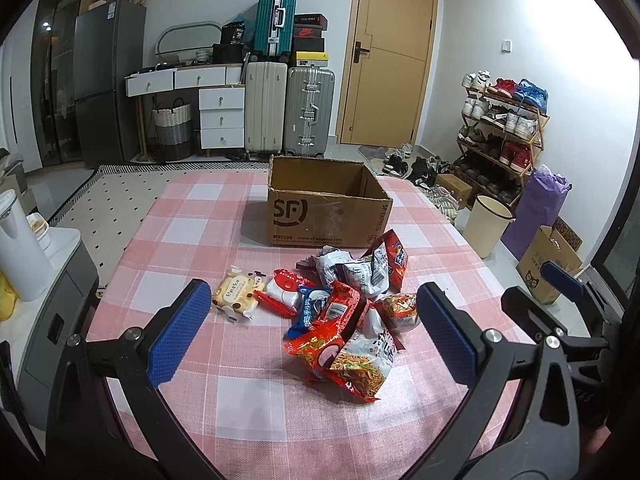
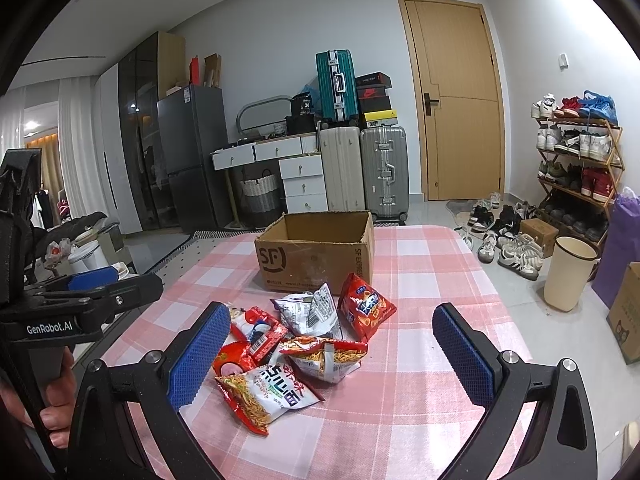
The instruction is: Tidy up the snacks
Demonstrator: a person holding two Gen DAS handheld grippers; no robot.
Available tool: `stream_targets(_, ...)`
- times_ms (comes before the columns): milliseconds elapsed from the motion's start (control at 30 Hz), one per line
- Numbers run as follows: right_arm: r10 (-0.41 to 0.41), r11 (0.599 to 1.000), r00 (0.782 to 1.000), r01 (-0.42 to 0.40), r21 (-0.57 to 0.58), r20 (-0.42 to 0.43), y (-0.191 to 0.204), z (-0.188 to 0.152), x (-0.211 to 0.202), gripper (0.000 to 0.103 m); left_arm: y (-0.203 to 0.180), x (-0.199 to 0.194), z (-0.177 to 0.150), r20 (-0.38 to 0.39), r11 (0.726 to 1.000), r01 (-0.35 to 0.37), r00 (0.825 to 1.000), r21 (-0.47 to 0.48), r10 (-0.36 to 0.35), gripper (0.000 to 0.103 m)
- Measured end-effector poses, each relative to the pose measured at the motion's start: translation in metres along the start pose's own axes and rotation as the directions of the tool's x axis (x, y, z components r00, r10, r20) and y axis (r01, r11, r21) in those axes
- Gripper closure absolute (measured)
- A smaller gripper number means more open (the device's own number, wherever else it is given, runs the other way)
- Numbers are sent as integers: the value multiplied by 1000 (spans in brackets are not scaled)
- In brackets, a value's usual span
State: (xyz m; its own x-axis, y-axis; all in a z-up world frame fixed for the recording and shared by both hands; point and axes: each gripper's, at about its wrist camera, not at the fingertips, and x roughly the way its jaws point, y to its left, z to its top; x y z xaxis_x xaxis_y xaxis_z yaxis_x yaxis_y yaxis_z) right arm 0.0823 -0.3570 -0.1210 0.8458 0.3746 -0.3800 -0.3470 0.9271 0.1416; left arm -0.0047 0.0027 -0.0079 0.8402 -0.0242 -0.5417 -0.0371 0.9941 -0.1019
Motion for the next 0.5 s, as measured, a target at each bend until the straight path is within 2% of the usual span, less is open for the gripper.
stream_targets(233,2,1000,1000,-2,1,-9,-1,-6,2,0,3,7,-2,-6,1000,-27,1000,10,27,1)
stream_targets(500,25,1000,999,-25,-3,-39,1,-11,10,0,9,17,-6,-22,1000,-15,1000,-4,15,1)
